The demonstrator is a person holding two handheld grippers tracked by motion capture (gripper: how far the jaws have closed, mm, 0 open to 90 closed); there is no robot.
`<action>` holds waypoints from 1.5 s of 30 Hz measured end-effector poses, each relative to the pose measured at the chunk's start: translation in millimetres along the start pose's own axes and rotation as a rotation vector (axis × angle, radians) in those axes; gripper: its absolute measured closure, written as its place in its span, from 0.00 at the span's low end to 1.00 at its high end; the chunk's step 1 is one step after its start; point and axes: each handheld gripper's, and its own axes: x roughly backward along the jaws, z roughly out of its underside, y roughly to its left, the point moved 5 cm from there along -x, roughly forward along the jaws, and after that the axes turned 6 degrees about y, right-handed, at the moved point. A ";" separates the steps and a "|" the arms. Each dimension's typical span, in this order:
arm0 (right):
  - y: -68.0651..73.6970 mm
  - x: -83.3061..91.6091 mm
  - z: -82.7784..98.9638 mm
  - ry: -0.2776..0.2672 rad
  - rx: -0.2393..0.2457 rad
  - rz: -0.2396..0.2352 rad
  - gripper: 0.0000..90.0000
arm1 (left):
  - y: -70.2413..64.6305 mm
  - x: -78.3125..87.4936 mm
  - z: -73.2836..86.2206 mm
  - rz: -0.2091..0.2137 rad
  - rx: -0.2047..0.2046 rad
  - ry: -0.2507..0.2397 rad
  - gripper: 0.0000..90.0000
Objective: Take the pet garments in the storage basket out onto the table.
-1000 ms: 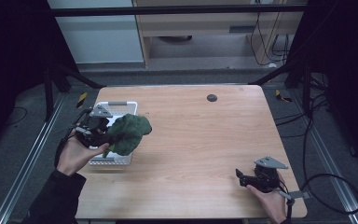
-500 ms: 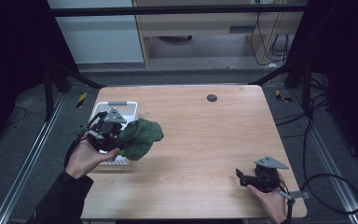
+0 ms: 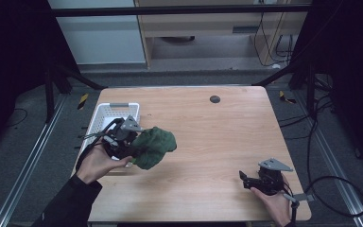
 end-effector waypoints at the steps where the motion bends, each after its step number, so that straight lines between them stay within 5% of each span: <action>1: 0.0 0.0 0.0 0.000 0.000 0.000 0.13 | -1.9 -1.4 -1.2 0.003 -0.007 0.002 0.74; 30: -0.8 0.9 -0.7 -0.008 0.005 0.003 0.13 | -51.0 -60.7 -27.9 0.115 -0.175 0.079 0.74; 45: -2.7 1.0 -1.3 -0.013 0.005 0.013 0.13 | -63.2 -103.3 -31.7 0.173 -0.208 0.119 0.74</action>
